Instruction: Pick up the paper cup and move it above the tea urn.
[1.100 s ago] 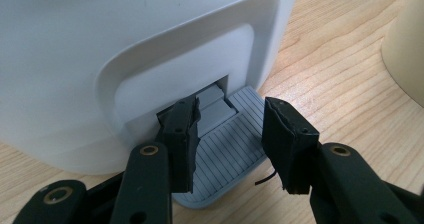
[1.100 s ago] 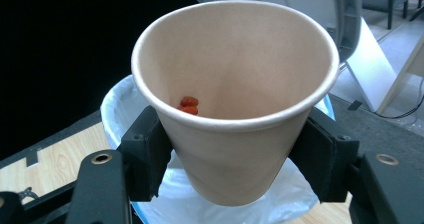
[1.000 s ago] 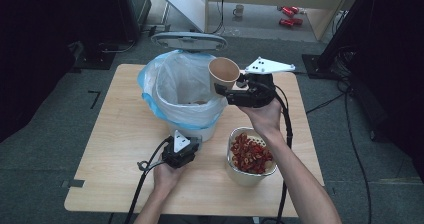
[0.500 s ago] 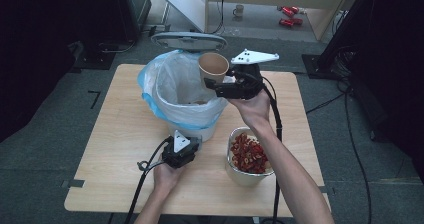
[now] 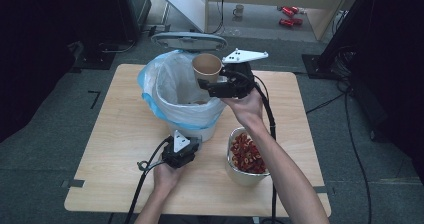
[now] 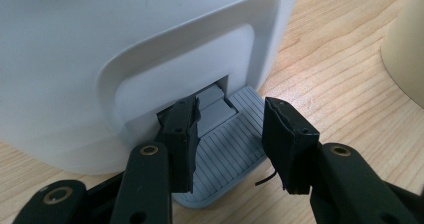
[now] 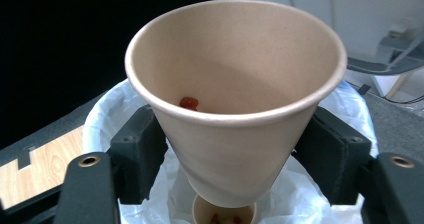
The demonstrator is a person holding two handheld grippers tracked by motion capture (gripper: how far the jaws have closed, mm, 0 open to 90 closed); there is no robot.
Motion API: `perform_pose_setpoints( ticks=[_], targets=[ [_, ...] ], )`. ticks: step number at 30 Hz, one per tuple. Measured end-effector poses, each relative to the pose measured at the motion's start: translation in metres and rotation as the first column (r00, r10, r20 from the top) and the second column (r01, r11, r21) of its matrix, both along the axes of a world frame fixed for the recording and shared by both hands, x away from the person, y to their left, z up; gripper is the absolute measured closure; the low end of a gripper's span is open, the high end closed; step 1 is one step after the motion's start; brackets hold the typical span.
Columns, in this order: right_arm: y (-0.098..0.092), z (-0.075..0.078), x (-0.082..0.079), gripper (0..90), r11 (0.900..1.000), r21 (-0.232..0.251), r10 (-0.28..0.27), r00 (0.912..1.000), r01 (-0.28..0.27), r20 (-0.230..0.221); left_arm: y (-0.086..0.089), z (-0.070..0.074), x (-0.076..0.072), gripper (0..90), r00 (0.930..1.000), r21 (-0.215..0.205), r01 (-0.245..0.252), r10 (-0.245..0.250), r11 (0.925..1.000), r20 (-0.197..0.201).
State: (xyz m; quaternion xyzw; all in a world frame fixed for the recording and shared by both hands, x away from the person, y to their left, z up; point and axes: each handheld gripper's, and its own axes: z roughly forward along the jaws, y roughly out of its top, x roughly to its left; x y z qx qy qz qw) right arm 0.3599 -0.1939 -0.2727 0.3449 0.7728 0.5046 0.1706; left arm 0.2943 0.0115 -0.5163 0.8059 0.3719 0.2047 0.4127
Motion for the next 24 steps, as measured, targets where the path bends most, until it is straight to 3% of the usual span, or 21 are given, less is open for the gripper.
perform_pose_setpoints(
  ticks=[5,10,19,24],
  targets=[
    [0.0058,-0.0023,-0.0007,24.9,0.999,-0.036,0.021,0.9998,-0.021,0.001,0.0001,0.0000,0.0001,58.5,1.0000,-0.001,0.000,0.000,1.0000,0.000],
    [0.0069,-0.0032,0.0000,19.3,0.999,-0.027,0.030,0.9995,-0.030,-0.008,0.0001,0.0000,0.0000,58.4,1.0000,-0.001,0.000,0.000,1.0000,0.000],
    [0.0022,-0.0032,-0.0009,20.2,1.000,-0.011,0.027,0.9995,-0.028,-0.017,0.0001,0.0000,0.0001,58.4,1.0000,-0.001,0.000,0.000,1.0000,0.000],
    [-0.0002,-0.0049,-0.0033,23.0,1.000,-0.008,0.028,0.9996,-0.028,0.001,0.0000,0.0000,0.0000,58.4,1.0000,0.000,0.000,0.000,1.0000,0.000]
  ],
)
